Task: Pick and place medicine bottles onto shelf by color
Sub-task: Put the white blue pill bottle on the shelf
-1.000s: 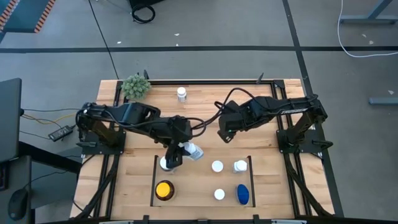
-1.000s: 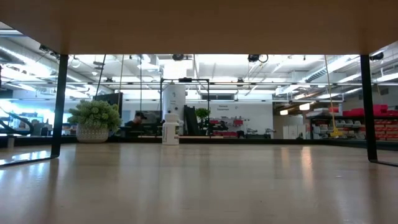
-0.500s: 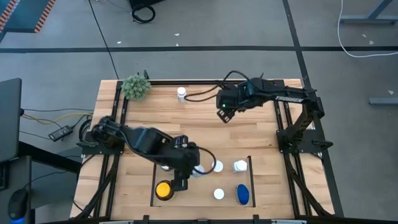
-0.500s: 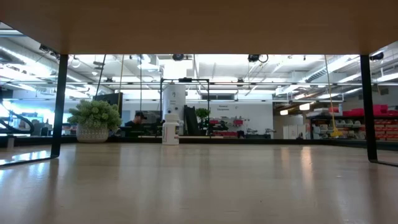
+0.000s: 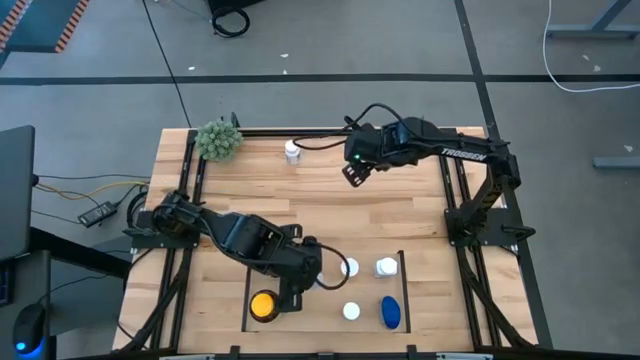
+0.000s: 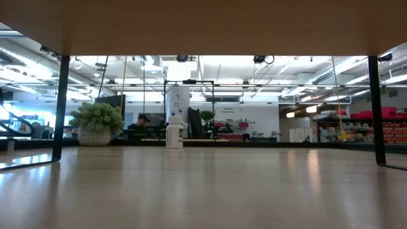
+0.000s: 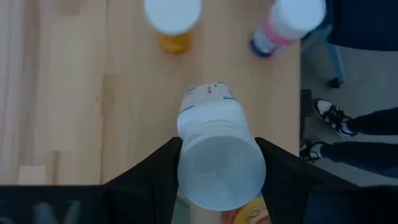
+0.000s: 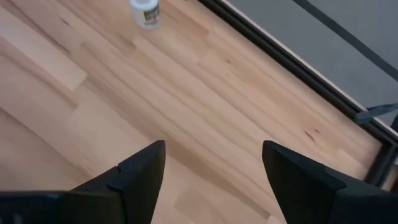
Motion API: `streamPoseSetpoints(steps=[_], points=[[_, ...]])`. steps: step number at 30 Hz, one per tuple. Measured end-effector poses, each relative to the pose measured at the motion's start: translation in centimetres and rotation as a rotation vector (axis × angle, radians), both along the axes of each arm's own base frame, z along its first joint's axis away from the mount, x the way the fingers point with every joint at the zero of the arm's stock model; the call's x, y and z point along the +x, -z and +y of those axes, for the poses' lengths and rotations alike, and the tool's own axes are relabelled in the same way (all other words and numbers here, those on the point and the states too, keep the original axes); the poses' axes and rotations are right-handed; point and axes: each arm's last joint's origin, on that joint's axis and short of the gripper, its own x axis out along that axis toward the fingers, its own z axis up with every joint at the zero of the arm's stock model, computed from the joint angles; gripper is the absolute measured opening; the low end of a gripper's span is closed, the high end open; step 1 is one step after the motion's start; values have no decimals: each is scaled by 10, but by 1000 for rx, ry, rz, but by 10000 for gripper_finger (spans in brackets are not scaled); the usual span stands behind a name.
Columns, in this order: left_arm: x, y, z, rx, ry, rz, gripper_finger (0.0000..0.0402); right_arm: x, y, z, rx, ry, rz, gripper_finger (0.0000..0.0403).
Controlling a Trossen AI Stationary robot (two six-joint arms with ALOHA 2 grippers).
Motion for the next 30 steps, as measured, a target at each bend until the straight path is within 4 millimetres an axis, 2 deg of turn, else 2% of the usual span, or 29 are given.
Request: streamPoseSetpoints(steps=[5,12,22,30], points=[[2,-3,-8,-22,41,-60,189,3,-1,-2,-8,7,-32,275],[-1,1,-22,66,244,-95,190,3,-1,-1,-9,3,-30,275],[0,10,-25,305,681,-130,190,4,-1,8,-1,-5,-44,275],[7,9,-21,329,781,-182,190,5,-1,21,-15,-1,-62,275]])
